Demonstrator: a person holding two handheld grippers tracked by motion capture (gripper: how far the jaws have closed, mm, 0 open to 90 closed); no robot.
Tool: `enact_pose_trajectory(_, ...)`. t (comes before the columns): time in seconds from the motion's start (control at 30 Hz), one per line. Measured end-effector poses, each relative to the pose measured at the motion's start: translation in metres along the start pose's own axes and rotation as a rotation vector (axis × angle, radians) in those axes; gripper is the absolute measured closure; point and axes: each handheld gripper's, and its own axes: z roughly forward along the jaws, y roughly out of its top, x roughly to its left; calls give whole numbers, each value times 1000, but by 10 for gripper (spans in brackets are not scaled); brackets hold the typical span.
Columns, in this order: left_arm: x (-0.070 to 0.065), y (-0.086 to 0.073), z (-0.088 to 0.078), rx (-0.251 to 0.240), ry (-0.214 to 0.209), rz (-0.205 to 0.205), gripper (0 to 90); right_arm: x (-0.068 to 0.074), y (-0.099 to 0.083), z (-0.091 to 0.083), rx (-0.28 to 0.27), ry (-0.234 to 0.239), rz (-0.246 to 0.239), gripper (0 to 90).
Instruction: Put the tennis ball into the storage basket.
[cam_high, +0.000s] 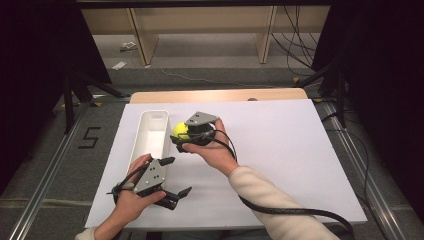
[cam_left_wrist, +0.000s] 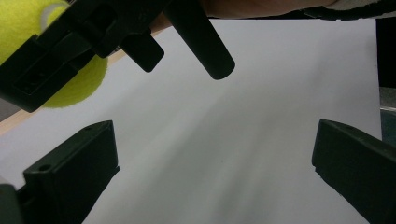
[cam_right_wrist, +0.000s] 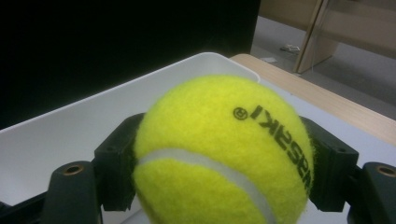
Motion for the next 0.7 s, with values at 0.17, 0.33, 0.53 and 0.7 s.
enact_pose_trajectory(0.17, 0, 0, 0, -2, -2, 1, 0, 1, 1, 1, 2, 3, -5, 265)
enact_pose_trajectory(0.33, 0, 0, 0, -1, 0, 2, 0, 3, 4, 2, 4, 9, -9, 266)
enact_pose_trajectory(0.53, 0, 1, 0, -2, 1, 4, 0, 5, 6, 4, 6, 13, -15, 266)
enact_pose_trajectory(0.7, 0, 1, -1, -3, 0, 3, 0, 8, 8, 5, 5, 22, -16, 266)
